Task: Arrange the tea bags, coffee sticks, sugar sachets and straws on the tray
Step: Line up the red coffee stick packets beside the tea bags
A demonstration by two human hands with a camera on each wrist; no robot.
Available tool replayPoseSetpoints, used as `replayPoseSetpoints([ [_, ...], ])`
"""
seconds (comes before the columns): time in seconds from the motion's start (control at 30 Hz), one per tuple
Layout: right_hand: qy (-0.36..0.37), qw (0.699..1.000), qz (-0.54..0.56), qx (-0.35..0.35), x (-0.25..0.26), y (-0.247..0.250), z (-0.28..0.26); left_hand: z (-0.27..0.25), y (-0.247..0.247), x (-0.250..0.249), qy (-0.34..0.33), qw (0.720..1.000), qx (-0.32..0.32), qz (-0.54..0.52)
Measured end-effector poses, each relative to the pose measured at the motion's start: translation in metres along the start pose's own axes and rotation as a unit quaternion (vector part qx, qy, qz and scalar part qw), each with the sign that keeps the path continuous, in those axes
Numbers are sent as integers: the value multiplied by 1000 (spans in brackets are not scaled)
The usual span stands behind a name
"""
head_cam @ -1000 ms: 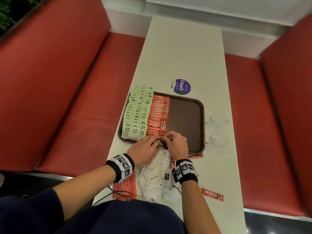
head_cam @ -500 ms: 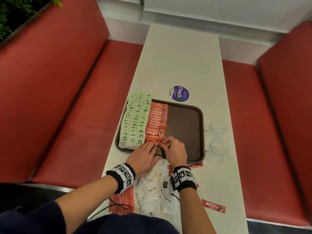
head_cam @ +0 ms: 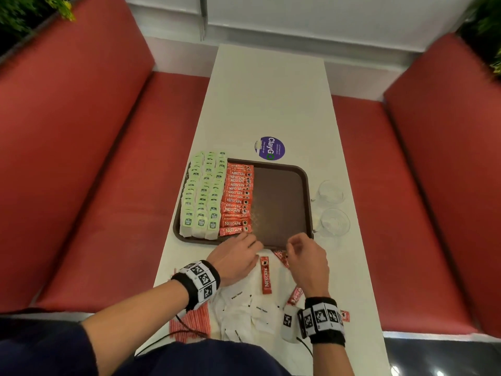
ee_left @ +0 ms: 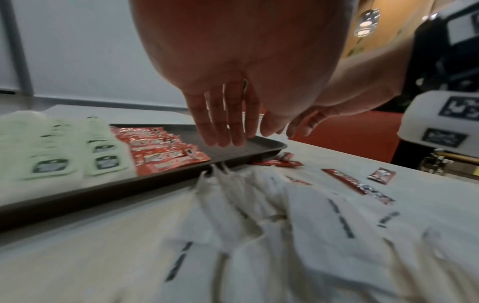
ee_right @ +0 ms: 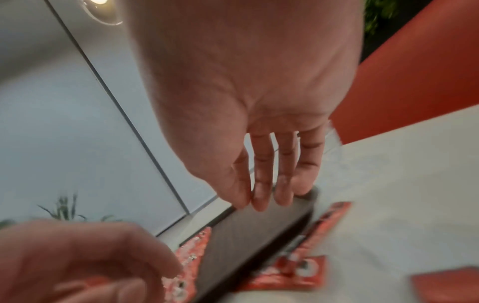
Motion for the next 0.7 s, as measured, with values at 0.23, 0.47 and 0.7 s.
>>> replayPoseSetpoints([
  [0.23,22,995,-93,-21,-61,-8,-23,26,-22,-47,-90,983,157,36],
  [0.47,5,987,-161,-24,-65,-8,-33,32,-19,-63,-137,970,171,109],
  [0.7,-16,994,-107,-22,-56,-18,-23,31,-12,-55,-153,976,145,51],
])
Point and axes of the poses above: each hand's wrist, its own z-axis towards the middle knuckle, its own y-axis out of the back of the hand, x = y × z, the point moved 5 cm from there along z, towards the middle knuckle, and after that the axes turned 7 degrees about -y, right-handed, at the moved point
